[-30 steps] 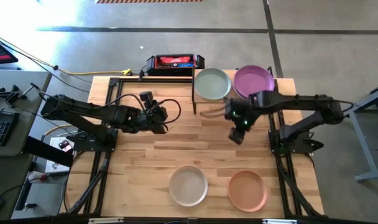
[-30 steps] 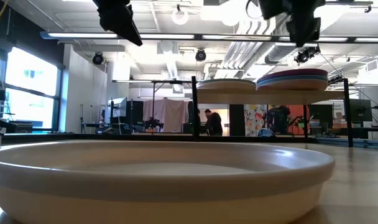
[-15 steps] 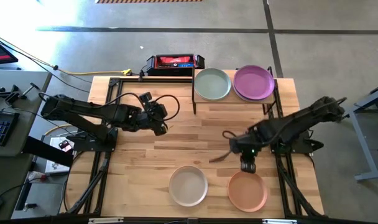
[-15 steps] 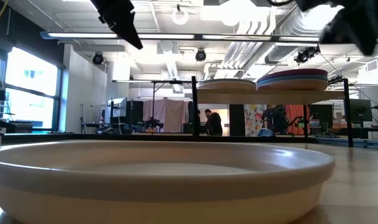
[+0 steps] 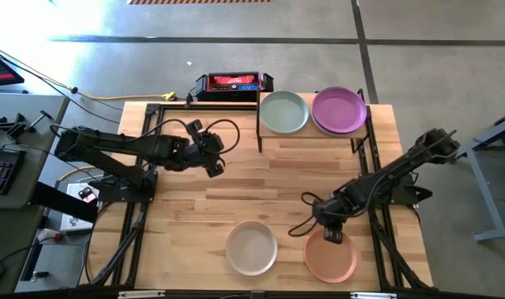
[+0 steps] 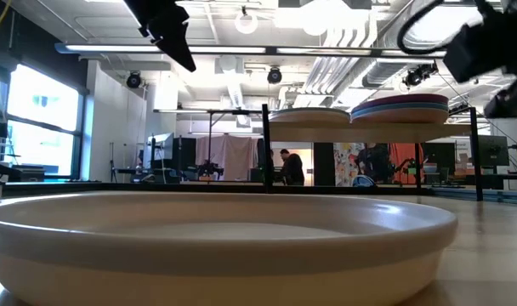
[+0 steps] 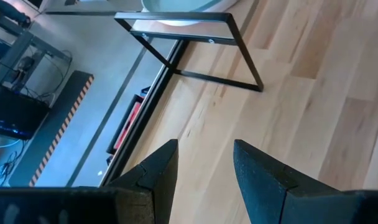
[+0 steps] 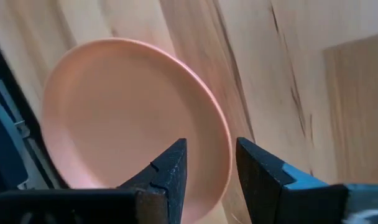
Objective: Place and stack plates onto a shelf
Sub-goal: Stack the brown plate on top of the light blue plate on the shelf
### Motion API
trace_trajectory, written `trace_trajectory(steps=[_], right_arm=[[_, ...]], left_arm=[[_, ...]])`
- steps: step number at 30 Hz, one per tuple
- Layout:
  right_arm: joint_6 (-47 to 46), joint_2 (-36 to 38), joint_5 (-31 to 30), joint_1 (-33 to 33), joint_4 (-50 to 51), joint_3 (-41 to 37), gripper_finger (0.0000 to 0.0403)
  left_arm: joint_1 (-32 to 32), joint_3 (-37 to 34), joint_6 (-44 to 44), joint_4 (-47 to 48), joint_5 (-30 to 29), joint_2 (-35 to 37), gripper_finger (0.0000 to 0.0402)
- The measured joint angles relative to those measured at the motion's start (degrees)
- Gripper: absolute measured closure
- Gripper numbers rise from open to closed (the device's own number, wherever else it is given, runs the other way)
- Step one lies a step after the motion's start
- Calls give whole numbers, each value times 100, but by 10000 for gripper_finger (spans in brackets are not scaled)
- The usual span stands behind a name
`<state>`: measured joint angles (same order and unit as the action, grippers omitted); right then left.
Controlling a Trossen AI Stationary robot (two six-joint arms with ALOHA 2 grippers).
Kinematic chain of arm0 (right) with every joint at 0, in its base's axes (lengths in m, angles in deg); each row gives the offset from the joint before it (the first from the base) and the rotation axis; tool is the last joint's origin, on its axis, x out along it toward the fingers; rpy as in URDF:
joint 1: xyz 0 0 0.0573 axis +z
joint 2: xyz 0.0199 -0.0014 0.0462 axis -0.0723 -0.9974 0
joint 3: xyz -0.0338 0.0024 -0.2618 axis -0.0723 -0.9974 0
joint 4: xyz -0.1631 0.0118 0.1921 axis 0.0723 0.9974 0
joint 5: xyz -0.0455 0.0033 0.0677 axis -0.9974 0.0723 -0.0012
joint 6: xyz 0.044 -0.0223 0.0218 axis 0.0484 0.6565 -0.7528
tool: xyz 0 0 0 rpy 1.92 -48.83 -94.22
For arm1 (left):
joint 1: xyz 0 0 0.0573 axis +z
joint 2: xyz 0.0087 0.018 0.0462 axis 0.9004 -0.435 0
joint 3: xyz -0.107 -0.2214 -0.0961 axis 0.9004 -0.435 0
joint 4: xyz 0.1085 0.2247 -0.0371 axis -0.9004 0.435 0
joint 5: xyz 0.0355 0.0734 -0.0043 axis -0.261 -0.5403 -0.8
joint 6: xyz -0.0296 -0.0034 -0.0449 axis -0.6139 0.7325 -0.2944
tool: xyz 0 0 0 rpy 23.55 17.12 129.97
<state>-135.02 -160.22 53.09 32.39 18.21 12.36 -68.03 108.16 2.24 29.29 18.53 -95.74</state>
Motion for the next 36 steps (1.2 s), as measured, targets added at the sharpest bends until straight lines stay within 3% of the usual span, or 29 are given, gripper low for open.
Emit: trace_trajectory(steps=[6,28,32,36], right_arm=[[-117,0,-36,122,-869,-549,286],[-220,-19,-231,156,-1630,-1396,287],[-229,-84,-257,154,-1656,-1431,307],[-227,-107,-273,137,-1611,-1393,352]], left_arm=[[48,0,0,-58,27,0,259],[48,0,4,-54,116,0,259],[48,1,9,-58,110,0,259],[48,0,7,-58,109,0,259]])
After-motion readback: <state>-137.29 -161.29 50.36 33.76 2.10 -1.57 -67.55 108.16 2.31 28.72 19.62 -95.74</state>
